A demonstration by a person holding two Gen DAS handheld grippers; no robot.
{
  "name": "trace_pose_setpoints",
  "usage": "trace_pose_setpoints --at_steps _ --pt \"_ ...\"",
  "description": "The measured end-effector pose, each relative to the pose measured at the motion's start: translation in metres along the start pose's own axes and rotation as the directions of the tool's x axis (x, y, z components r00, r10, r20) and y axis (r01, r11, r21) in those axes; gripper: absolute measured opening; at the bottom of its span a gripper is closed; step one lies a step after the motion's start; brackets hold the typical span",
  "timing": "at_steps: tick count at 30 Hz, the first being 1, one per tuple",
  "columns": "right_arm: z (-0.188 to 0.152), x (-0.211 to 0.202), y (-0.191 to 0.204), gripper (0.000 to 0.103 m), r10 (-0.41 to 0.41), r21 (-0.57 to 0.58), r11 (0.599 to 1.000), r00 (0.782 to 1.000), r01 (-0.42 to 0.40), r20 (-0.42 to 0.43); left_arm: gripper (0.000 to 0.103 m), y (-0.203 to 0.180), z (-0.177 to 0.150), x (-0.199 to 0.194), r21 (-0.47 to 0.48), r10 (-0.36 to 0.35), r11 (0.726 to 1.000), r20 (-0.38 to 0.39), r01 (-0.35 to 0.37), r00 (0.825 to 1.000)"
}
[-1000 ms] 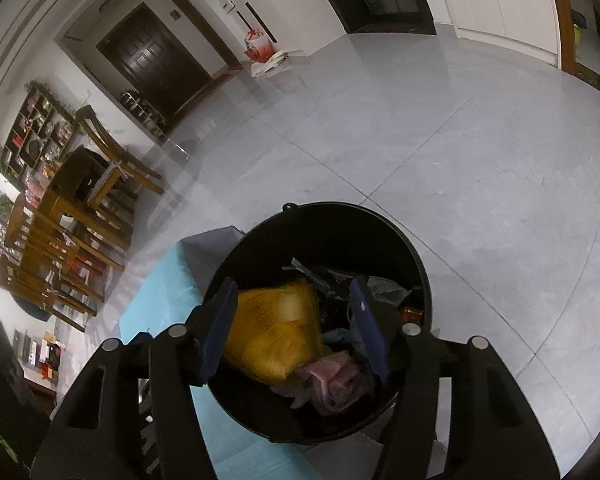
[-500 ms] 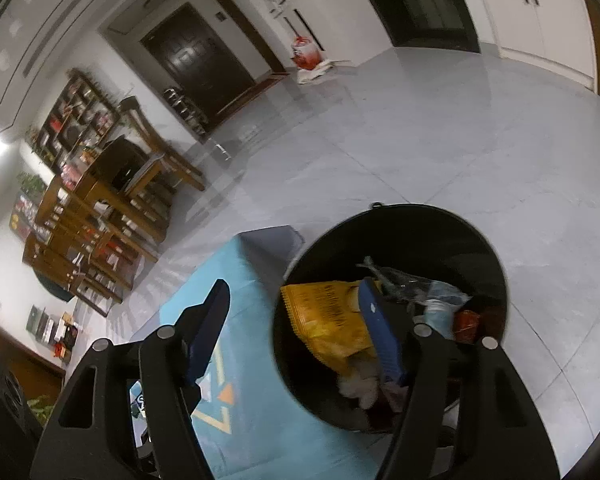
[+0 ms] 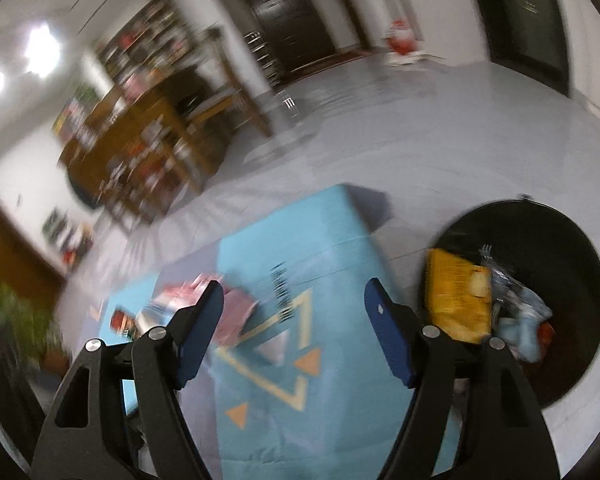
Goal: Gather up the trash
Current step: 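Grasp the green snack wrapper with the left tool while the right grasps the pink wrapper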
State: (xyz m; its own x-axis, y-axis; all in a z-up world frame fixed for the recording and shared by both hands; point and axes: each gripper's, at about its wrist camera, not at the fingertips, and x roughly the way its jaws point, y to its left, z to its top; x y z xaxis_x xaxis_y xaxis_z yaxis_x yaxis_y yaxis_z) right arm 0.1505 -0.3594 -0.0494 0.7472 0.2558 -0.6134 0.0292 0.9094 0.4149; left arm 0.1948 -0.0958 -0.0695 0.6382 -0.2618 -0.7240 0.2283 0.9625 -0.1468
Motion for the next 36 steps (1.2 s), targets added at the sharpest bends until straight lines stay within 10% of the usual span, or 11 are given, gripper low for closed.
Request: trace_pose_setpoints --at_steps 6,11,22,28,32,36 --pt "-0.008 0.039 0.048 0.072 -0.005 -0.132 0.991 0.997 -0.005 -0.080 0.098 0.123 -0.002 -0.012 -0.172 0.160 0.971 -0.039 -0.164 0.986" --pt "-0.015 0.079 0.072 0.072 0.026 -0.163 0.985 0.988 -0.052 -0.154 0.098 0.201 -0.003 -0.004 -0.364 0.142 0.918 -0.066 -0.157 0.988" --pt "-0.032 0.162 0.122 0.072 -0.047 -0.358 0.933 0.969 -0.045 -0.243 0.096 0.233 0.015 0.060 -0.505 0.045 0.859 -0.095 -0.087 0.994" --pt "-0.034 0.180 0.126 0.053 -0.055 -0.379 0.924 0.959 -0.056 -0.277 0.075 0.238 0.011 0.085 -0.547 0.076 0.826 -0.129 -0.135 0.989" --pt "-0.036 0.182 0.130 0.030 -0.056 -0.391 0.918 0.953 -0.068 -0.296 0.028 0.239 0.010 0.080 -0.538 0.090 0.830 -0.127 -0.145 0.988" --pt "-0.037 0.175 0.129 0.015 -0.059 -0.408 0.911 0.955 -0.068 -0.292 0.019 0.239 0.004 0.079 -0.535 0.089 0.831 -0.140 -0.151 0.986"
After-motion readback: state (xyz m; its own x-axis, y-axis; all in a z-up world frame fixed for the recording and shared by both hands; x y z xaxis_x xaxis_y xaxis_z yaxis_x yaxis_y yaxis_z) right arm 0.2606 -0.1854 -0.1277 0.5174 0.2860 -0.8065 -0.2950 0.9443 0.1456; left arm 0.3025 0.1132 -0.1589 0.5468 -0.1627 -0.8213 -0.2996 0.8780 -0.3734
